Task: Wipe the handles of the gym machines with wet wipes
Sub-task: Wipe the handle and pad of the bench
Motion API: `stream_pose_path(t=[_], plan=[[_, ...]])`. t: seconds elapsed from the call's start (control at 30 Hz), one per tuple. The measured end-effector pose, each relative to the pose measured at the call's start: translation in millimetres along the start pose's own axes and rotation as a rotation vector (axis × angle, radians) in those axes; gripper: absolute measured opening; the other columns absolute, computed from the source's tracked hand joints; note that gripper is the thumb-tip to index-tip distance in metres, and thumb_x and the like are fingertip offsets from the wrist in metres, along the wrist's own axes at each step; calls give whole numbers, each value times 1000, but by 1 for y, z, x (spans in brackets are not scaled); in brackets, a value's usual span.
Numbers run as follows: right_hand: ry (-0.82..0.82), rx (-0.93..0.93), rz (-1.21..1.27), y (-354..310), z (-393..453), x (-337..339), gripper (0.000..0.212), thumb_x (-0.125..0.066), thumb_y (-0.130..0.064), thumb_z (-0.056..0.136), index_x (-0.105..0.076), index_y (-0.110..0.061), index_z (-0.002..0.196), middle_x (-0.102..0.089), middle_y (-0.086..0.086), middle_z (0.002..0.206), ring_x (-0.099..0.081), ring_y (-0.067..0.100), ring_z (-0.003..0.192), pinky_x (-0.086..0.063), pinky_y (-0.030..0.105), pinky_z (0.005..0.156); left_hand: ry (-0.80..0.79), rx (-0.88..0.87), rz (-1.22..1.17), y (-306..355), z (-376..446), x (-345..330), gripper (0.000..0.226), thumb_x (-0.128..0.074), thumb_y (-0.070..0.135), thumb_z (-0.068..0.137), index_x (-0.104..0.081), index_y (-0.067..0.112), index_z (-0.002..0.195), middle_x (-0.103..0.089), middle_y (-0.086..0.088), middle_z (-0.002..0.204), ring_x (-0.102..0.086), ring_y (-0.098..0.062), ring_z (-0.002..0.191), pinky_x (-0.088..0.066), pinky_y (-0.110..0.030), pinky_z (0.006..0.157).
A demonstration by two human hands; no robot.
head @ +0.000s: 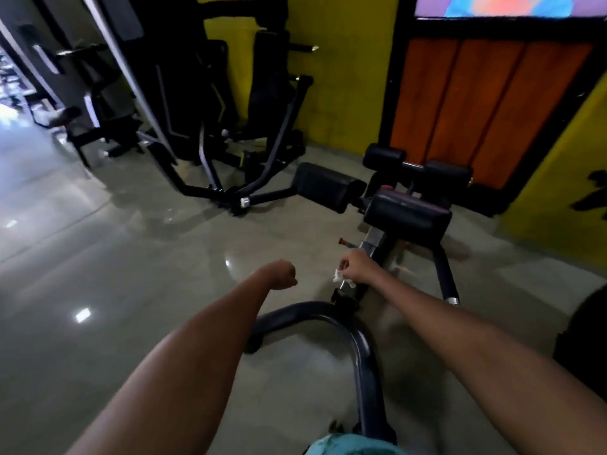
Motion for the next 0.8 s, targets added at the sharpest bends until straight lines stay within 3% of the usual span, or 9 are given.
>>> stream_pose_path(t=[0.1,0.23,0.43,0.57,0.7,0.8], plan=[[42,-82,37,20,18,20,14,-62,-5,81,-71,-1,90,-69,15,97,-64,24,91,-39,21,66,1,-112,119,24,45,27,33,-48,21,97,-60,-1,118,-58,-17,124,-53,-30,115,-42,-36,93],[149,-197,92,51,27,48,14,-59,-2,80,-72,-4,85,-70,14,95,-65,24,89,-49,27,73,-8,-248,210,65,99,50,32,-44,18,96,-60,0,117,-56,-18,126,-53,-32,114,-42,-35,91],[329,-465,203,131,-1,80,6,-66,-4,75,-71,0,76,-70,17,77,-65,24,74,-51,32,64,-35,-622,374,163,161,65,35,-46,19,96,-53,7,129,-53,-15,132,-51,-30,119,-40,-33,95],[499,-701,338,169,-26,93,12,-78,-12,66,-73,-3,71,-71,15,70,-64,18,61,-50,29,59,42,-924,521,228,181,72,34,-47,19,93,-57,12,125,-54,-10,130,-53,-27,117,-41,-32,93],[624,-902,375,183,-41,91,9,-79,-7,65,-73,-6,71,-70,16,71,-61,17,62,-45,23,59,179,-1239,692,271,194,76,40,-45,25,94,-50,18,133,-44,-4,139,-44,-23,126,-33,-35,100],[709,-1003,402,183,-56,94,7,-77,-6,65,-72,-10,67,-67,14,68,-58,20,55,-48,29,57,303,-1272,702,280,204,92,49,-46,30,93,-40,16,139,-28,-6,151,-31,-27,136,-27,-42,106]])
Point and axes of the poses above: each hand's wrist, its own z-axis towards the middle knuckle, its own x-axis out of the back of the hand, y = z × x, the point moved 7 cm from there along z, towards the middle knuckle
